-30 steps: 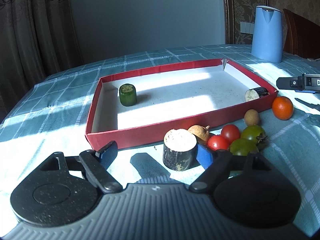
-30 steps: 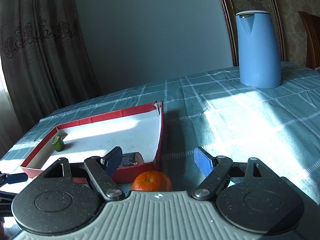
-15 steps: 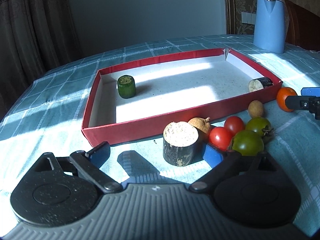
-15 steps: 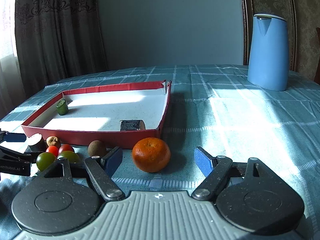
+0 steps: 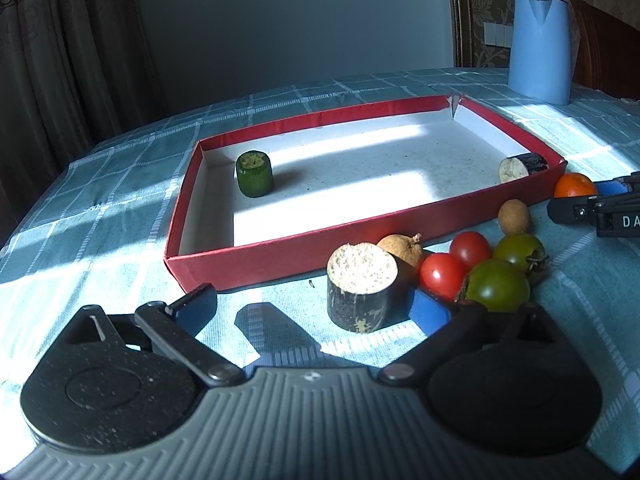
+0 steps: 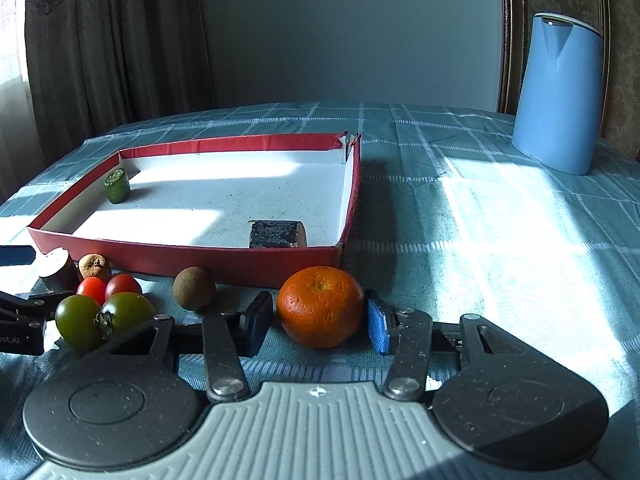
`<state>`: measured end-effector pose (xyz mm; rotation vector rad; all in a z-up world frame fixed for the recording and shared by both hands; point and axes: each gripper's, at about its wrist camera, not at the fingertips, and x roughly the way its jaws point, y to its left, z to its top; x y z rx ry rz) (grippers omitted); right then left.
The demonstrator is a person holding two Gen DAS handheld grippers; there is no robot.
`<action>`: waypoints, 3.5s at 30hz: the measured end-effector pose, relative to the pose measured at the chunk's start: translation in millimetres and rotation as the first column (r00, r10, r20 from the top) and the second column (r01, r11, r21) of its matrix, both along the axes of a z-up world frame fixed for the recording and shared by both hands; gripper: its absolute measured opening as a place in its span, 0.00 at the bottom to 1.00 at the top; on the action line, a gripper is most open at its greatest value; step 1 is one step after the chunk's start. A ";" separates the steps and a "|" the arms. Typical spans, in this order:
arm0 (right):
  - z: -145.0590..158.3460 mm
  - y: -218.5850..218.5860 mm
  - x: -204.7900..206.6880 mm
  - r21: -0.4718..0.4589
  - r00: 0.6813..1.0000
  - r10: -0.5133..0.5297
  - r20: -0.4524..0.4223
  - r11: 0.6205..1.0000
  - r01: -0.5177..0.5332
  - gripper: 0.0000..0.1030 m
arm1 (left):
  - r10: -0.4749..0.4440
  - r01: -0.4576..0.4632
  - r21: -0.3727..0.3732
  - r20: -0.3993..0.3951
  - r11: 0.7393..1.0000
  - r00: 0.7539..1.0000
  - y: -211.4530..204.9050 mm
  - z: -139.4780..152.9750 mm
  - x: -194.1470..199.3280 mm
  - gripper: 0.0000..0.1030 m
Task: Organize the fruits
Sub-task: 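Grasp the white-topped cylinder with the left tool while the right tool grasps the tangerine, then carry the white-topped cylinder into the box with the left tool while the right tool places the tangerine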
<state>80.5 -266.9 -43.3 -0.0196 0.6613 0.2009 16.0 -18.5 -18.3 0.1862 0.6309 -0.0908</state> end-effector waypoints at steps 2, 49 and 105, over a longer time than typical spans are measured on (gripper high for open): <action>0.1 -1.5 0.1 0.007 1.000 -0.004 -0.001 1.000 0.004 0.43 | 0.000 0.000 0.000 0.000 1.000 1.000 0.1 -0.1 0.2 0.97; 9.3 -8.1 -13.2 0.062 0.995 -0.028 0.098 0.998 0.022 0.41 | -0.121 0.121 -0.002 0.070 0.993 0.990 -10.8 5.3 -18.3 0.29; 5.5 79.5 103.8 -0.078 0.998 0.057 0.019 0.995 -0.056 0.51 | 0.065 -0.051 -0.103 0.138 0.993 0.988 10.1 28.9 59.8 0.57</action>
